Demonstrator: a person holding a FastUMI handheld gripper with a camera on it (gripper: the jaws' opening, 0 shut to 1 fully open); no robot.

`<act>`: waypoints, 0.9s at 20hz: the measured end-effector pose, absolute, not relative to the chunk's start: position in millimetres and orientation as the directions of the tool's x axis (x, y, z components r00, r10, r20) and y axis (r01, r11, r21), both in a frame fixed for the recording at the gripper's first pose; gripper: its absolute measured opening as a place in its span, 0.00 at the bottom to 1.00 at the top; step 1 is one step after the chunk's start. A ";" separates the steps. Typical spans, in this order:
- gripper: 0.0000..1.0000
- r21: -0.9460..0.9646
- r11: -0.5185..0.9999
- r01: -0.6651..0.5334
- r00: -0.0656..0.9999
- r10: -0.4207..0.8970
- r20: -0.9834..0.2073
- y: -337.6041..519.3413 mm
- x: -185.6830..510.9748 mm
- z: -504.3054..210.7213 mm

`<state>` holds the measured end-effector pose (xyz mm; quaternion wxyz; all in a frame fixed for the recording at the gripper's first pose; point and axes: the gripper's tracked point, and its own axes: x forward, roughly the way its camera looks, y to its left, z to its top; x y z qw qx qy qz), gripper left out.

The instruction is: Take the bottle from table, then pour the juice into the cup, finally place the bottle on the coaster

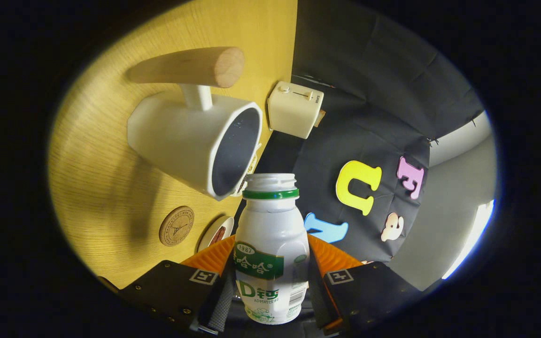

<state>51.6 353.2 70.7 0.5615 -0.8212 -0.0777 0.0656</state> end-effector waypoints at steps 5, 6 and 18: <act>0.69 -0.973 -0.229 0.037 0.978 0.209 -0.012 350.2 50.8 73.9; 0.69 -0.981 -0.194 0.031 0.977 0.212 -0.011 350.1 50.9 74.1; 0.69 -0.988 0.124 -0.091 0.977 0.201 -0.065 329.7 55.0 51.7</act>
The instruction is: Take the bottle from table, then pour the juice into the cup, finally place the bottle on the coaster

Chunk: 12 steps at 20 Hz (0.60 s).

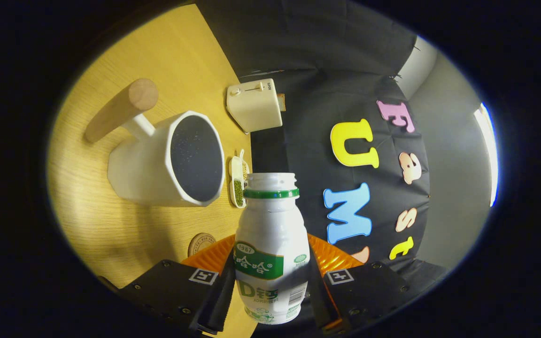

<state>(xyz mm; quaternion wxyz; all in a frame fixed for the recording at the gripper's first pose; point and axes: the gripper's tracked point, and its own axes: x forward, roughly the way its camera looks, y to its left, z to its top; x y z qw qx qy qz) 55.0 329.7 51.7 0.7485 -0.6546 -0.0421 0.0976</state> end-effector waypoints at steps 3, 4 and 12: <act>0.69 -0.968 0.214 -0.128 0.976 0.202 -0.084 324.4 55.6 48.3; 0.69 -0.962 0.236 -0.136 0.976 0.201 -0.089 322.6 55.9 47.4; 0.69 -0.916 0.379 -0.130 0.976 0.214 -0.050 314.2 58.0 50.0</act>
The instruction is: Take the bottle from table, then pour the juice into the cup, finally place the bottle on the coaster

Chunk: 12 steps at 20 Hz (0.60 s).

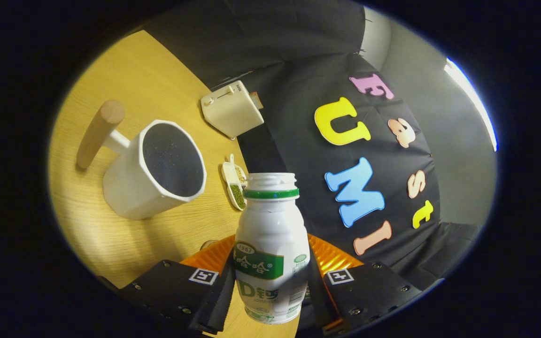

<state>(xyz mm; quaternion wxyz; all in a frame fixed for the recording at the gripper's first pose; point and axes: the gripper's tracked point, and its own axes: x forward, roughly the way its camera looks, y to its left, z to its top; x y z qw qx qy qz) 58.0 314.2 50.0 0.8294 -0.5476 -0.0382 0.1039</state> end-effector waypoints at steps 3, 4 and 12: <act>0.69 -0.876 0.463 -0.135 0.976 0.212 -0.038 311.8 60.7 52.6; 0.69 -0.856 0.499 -0.138 0.977 0.208 -0.037 309.8 62.1 53.6; 0.69 -0.689 0.698 -0.196 0.970 0.240 -0.033 308.3 69.6 64.2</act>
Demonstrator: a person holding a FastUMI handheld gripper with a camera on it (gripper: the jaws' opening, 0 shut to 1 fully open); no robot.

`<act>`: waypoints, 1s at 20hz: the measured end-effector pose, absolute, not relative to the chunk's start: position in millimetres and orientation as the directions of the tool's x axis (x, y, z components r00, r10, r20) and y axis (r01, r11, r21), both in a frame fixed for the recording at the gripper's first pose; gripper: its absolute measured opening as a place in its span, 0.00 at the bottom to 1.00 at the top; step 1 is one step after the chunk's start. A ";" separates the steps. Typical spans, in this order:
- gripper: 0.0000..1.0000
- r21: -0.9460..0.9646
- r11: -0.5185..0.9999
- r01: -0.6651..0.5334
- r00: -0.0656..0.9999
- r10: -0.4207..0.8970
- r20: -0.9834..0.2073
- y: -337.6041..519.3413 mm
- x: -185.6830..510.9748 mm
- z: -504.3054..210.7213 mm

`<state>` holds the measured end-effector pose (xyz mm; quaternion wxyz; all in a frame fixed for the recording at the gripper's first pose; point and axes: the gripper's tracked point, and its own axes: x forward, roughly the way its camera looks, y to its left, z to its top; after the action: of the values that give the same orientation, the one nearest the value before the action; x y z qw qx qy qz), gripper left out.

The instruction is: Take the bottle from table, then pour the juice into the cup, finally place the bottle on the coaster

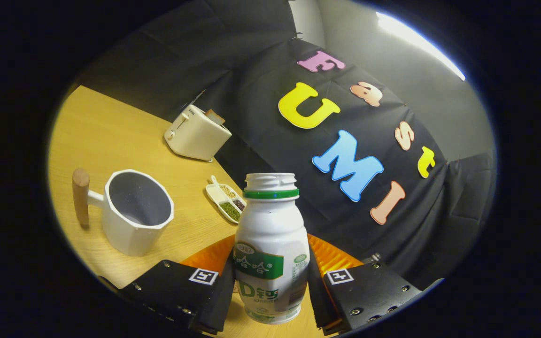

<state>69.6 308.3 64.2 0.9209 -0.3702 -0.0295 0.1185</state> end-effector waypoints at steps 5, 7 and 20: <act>0.69 -0.581 0.779 -0.236 0.961 0.275 -0.021 314.3 72.3 66.8; 0.69 -0.542 0.806 -0.238 0.959 0.282 -0.001 311.6 72.5 72.5; 0.69 -0.098 0.927 -0.361 0.930 0.365 0.034 306.2 93.2 84.2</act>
<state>93.2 306.2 84.2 0.9814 -0.0453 -0.0257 0.1850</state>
